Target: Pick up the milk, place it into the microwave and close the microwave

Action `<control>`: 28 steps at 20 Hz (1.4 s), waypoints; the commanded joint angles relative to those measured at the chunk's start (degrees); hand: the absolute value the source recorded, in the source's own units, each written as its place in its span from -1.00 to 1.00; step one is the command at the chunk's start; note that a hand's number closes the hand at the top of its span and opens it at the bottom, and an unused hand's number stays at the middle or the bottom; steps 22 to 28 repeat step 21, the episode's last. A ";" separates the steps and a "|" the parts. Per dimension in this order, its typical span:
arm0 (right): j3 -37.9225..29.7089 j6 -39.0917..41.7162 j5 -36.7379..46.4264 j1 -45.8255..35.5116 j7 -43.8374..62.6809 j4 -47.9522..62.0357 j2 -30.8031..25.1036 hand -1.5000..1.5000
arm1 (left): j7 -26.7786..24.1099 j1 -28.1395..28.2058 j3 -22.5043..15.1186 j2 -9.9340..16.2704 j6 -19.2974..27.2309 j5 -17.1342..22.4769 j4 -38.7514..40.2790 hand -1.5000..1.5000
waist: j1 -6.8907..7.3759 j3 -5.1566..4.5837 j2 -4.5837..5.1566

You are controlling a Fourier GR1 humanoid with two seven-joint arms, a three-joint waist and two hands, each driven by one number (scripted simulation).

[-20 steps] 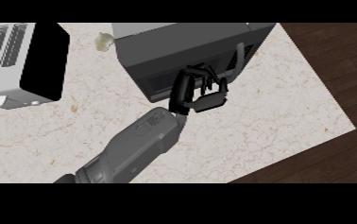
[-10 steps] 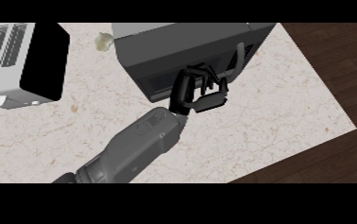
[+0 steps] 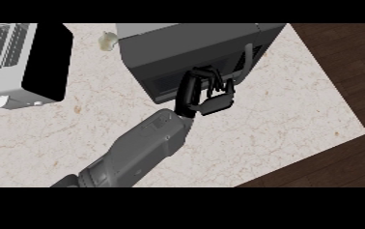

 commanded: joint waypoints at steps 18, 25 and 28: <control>-0.80 3.76 -4.93 -4.88 1.11 8.13 -2.64 -1.00 | -1.09 -6.27 0.23 0.03 -0.23 4.91 5.16 1.00 | 0.31 -0.05 0.93; -0.83 3.60 -4.96 -5.43 1.25 9.18 -2.74 -1.00 | -1.57 -6.74 -0.12 0.03 -0.32 5.44 5.02 1.00 | 0.49 0.00 1.01; -0.83 3.60 -4.96 -5.43 1.25 9.18 -2.74 -1.00 | -1.57 -6.74 -0.12 0.03 -0.32 5.44 5.02 1.00 | 0.49 0.00 1.01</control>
